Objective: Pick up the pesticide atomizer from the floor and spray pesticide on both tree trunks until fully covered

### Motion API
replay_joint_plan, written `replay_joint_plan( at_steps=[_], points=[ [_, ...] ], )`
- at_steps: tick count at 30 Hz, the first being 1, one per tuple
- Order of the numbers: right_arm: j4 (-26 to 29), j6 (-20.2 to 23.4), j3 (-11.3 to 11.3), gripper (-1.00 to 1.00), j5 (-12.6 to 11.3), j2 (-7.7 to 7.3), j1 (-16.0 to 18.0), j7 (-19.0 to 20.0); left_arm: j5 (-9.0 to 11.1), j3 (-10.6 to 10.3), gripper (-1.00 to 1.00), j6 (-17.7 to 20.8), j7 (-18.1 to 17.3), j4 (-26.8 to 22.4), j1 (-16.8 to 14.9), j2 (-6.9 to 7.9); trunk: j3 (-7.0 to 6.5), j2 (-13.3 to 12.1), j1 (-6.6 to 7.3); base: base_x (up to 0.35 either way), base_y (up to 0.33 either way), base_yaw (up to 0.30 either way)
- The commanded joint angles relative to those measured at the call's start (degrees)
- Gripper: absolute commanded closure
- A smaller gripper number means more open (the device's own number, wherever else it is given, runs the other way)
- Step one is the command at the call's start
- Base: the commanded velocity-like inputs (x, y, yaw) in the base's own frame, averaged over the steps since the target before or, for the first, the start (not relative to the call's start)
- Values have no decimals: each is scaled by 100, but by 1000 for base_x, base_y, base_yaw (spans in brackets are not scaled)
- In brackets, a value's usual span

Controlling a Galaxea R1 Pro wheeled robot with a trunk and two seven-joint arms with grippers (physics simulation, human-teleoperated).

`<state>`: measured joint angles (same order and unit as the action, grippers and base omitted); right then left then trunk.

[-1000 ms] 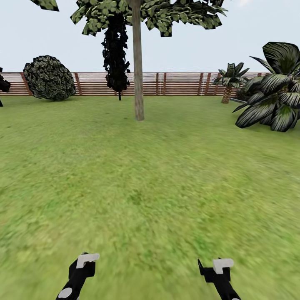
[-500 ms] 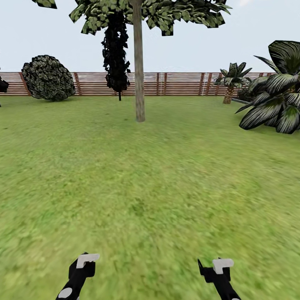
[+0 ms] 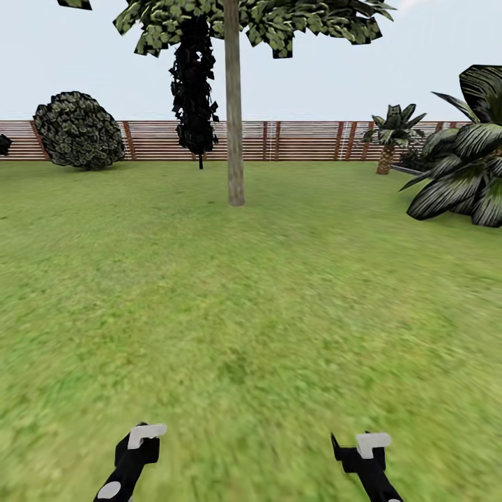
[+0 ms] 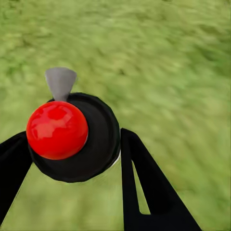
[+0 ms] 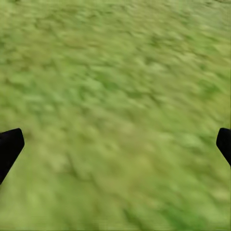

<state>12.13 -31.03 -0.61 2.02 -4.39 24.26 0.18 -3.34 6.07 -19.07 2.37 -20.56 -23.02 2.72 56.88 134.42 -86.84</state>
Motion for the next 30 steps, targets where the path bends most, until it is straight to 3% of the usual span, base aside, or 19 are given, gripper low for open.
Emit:
replay_joint_plan(
  at_steps=[1, 30],
  points=[
    [0, 0, 0, -100, 0, 0, 0, 0, 0, 0, 100, 0, 0, 1, 0, 0, 0, 0, 0, 330, 89, 0],
    [0, 0, 0, -100, 0, 0, 0, 0, 0, -4, 100, 0, 0, -1, 0, 0, 0, 0, 0, 334, 53, 0]
  ],
)
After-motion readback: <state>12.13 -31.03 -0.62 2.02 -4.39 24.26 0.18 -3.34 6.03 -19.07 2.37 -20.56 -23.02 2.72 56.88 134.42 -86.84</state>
